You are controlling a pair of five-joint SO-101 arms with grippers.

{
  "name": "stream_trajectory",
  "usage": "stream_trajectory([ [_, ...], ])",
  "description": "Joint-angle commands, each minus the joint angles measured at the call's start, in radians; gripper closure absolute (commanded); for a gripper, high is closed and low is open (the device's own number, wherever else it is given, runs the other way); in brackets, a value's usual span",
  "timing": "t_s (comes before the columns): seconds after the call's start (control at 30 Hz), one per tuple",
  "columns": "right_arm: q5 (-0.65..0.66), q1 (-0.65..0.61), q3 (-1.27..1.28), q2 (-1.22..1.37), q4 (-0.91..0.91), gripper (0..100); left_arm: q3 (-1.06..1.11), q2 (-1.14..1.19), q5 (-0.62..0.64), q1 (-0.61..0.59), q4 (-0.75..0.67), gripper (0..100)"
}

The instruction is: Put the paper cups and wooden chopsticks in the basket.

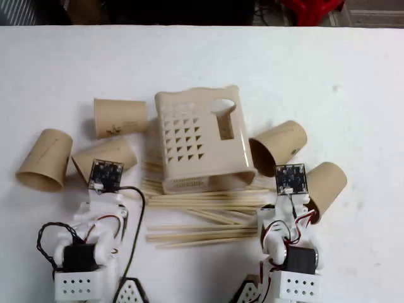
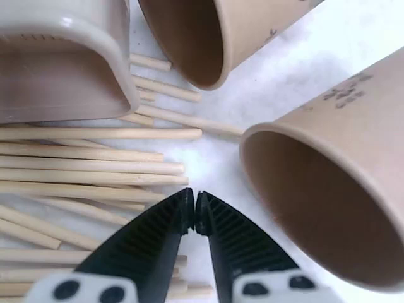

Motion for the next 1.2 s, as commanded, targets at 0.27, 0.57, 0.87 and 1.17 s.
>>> stream_trajectory([
  [0.27, -0.017, 0.002, 0.005, -0.015, 0.004, 97.5, -0.005, -0.008, -0.002, -0.007, 0.008, 92],
  [0.57, -0.014, 0.002, 0.005, -0.015, 0.004, 97.6, -0.005, -0.008, -0.002, -0.007, 0.008, 92],
  [0.87, -0.011, 0.002, 0.005, -0.015, -0.001, 97.4, -0.005, -0.008, -0.002, -0.007, 0.008, 92],
  [1.17, 0.037, 0.001, 0.003, -0.016, -0.084, 97.4, -0.005, -0.008, -0.002, -0.007, 0.008, 92],
])
